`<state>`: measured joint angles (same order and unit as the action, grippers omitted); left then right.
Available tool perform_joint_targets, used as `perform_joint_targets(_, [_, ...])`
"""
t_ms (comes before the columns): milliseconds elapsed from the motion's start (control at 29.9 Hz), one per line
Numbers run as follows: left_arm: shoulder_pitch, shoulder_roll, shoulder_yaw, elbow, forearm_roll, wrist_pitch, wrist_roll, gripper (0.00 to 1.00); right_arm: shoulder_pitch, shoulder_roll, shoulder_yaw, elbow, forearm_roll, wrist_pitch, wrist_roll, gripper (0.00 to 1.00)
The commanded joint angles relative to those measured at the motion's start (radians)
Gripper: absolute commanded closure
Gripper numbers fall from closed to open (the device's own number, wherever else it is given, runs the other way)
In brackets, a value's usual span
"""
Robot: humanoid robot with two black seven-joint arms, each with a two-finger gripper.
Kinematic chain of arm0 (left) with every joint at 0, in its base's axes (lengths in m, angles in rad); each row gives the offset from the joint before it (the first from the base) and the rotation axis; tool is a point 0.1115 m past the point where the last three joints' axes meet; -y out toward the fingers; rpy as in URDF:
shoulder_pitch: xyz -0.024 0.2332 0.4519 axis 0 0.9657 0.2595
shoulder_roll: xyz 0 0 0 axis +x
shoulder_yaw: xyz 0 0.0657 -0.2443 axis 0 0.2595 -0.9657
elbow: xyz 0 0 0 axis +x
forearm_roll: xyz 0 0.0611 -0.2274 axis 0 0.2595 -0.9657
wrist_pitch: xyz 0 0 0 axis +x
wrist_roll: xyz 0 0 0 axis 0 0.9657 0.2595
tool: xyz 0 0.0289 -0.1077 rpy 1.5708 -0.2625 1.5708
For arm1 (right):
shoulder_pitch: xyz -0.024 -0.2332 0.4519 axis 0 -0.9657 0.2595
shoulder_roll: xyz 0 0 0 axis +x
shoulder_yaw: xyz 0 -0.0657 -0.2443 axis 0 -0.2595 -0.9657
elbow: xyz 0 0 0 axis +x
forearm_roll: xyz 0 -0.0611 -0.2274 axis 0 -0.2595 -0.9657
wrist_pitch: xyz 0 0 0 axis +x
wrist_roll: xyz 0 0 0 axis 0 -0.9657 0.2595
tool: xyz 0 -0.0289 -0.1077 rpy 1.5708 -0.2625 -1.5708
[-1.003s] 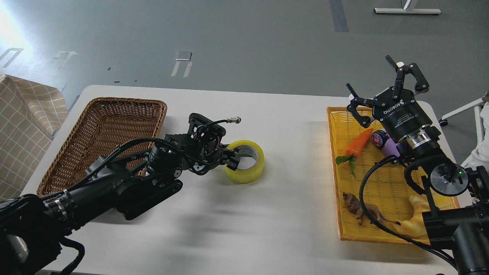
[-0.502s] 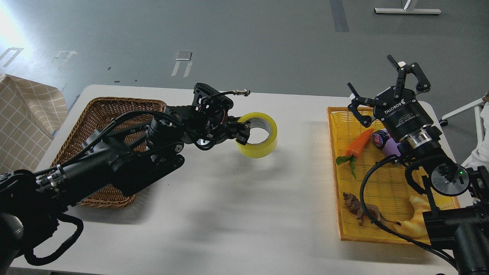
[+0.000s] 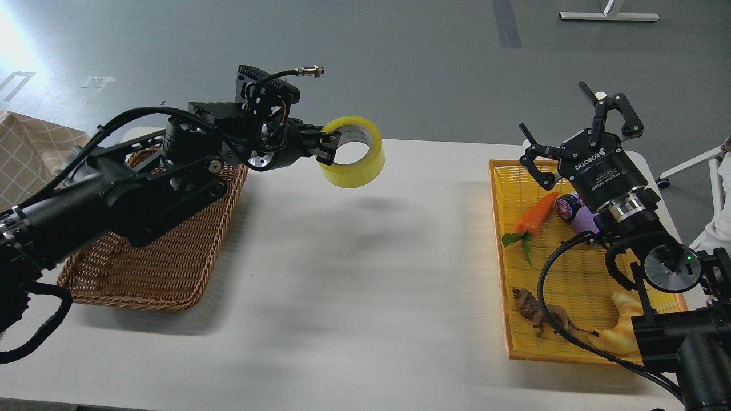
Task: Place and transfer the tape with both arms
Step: 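Lift the tape roll and carry it over the wicker basket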
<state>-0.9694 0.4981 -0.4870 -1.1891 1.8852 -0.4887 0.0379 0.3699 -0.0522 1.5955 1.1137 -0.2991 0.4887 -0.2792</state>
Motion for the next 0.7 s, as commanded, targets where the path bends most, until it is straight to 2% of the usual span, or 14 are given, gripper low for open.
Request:
perform_joint_targets(0, [0.000,0.068,0.001,0.000,-0.005,0.000,-0.035,1.00,0.001,0.000,0.000,0.000,0.000,0.000,0.000,0.01])
perform_joint_targets(268, [0.018,0.194,0.004,0.009,-0.005,0.000,-0.082,1.00,0.000,0.000,0.000,-0.002,0.000,0.000,0.000,0.01])
perform_joint_targets(669, [0.093,0.321,0.005,0.055,0.003,0.051,-0.168,1.00,-0.005,0.000,0.000,-0.002,0.000,0.000,0.000,0.01])
